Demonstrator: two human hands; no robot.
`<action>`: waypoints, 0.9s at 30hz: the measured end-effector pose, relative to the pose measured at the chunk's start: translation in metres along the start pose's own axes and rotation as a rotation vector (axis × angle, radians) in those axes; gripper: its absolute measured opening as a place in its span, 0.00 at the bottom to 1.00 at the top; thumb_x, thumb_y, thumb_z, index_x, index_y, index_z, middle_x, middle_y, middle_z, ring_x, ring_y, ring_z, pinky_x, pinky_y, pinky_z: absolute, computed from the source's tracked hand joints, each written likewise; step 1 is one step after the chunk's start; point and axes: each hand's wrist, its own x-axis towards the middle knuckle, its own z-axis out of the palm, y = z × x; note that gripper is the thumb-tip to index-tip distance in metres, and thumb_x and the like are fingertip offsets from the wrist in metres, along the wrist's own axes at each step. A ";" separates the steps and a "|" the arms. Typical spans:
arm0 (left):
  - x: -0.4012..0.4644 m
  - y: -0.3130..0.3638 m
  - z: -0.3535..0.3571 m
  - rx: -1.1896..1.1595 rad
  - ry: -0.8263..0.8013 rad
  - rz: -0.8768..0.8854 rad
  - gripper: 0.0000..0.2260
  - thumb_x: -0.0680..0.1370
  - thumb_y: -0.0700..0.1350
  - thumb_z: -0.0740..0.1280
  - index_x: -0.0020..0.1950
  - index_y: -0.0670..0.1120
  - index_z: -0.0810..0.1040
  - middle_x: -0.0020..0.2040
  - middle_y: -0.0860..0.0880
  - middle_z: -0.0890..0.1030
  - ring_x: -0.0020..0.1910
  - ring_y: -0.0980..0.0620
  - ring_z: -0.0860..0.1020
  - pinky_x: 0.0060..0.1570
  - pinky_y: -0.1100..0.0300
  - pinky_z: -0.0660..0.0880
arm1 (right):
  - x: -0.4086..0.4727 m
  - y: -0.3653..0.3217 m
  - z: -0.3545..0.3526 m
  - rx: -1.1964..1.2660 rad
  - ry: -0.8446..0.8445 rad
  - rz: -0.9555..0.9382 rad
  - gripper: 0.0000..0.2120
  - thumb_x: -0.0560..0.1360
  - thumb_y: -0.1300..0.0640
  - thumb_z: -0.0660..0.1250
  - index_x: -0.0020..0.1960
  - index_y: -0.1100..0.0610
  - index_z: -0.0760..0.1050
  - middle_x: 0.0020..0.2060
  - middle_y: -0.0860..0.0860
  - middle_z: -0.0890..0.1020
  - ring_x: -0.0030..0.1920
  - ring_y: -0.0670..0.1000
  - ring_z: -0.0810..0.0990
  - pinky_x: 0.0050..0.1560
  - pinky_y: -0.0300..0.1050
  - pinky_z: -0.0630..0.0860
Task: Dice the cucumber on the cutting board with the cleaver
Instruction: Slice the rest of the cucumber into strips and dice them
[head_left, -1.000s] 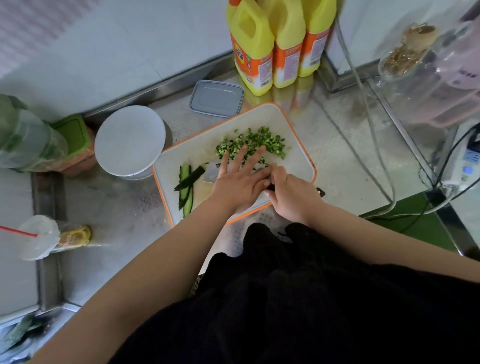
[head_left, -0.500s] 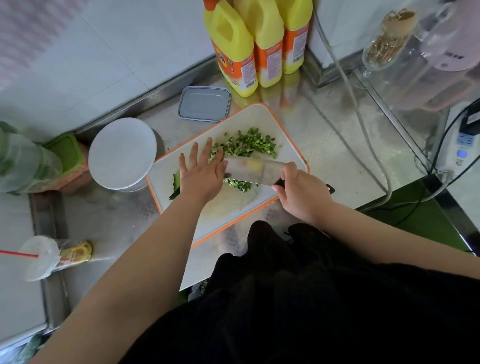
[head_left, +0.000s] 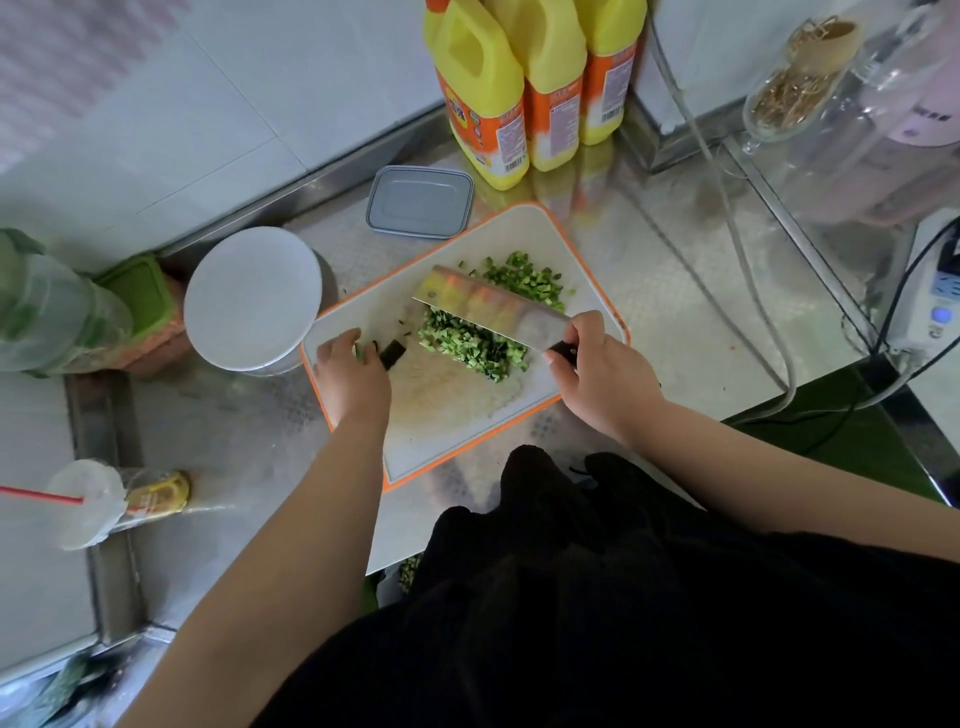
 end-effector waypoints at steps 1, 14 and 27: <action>0.000 -0.006 0.000 0.050 -0.032 -0.093 0.18 0.81 0.51 0.59 0.70 0.46 0.71 0.69 0.45 0.69 0.68 0.44 0.65 0.66 0.48 0.65 | 0.001 -0.001 0.001 0.001 -0.009 -0.008 0.15 0.77 0.52 0.64 0.52 0.64 0.67 0.31 0.50 0.73 0.27 0.53 0.70 0.23 0.36 0.59; 0.022 -0.015 0.009 0.237 -0.267 -0.287 0.28 0.75 0.54 0.70 0.66 0.39 0.65 0.64 0.38 0.69 0.62 0.36 0.72 0.61 0.43 0.72 | 0.005 -0.012 0.002 0.003 -0.086 -0.040 0.14 0.77 0.54 0.64 0.53 0.64 0.66 0.31 0.51 0.72 0.29 0.55 0.71 0.24 0.38 0.58; -0.001 -0.033 0.002 0.332 -0.703 0.385 0.23 0.79 0.43 0.65 0.74 0.49 0.66 0.63 0.40 0.72 0.62 0.39 0.70 0.61 0.52 0.67 | 0.001 -0.028 0.019 0.145 -0.145 -0.133 0.14 0.78 0.53 0.61 0.58 0.62 0.65 0.35 0.53 0.79 0.28 0.56 0.75 0.27 0.44 0.67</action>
